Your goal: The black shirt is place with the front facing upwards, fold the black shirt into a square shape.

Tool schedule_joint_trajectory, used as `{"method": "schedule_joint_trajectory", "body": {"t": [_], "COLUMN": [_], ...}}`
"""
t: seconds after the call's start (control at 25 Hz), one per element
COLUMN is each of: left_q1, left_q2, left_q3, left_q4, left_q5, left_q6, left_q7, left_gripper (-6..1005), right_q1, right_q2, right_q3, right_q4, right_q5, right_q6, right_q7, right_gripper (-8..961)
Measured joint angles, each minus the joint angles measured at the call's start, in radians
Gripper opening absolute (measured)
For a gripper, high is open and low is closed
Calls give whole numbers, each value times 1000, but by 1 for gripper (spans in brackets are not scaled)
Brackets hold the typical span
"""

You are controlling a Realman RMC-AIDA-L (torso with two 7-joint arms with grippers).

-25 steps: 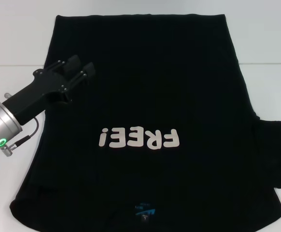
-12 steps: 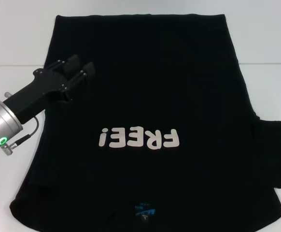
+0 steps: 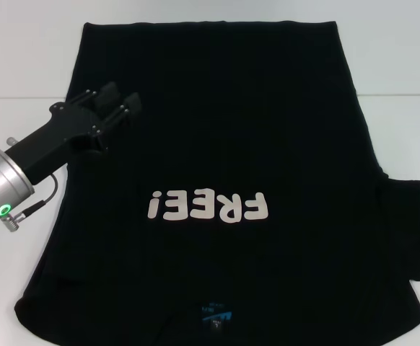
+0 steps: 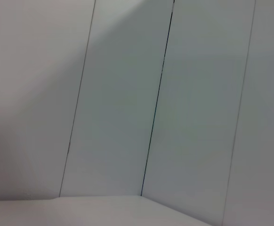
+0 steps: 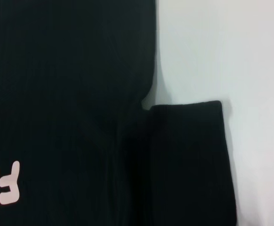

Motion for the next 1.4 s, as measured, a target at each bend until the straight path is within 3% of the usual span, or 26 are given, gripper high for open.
{"method": "schedule_joint_trajectory", "body": {"t": [1.12,1.4], "left_q1": [8,10], "left_q2": [-2,-2], "left_q3": [-4,-8], "left_q4": [-2,-2], "left_q5": [0,0], "left_q6": [0,0], "left_q7": [0,0], "left_gripper": [481,481], "right_q1": [2,4], "right_q2": [18,20], "right_q3": [7,8], "right_q4": [36,46], "right_q5": [7,8], "right_q6": [56,58], "right_q7": [-62,-67], "right_gripper": [623,380]}}
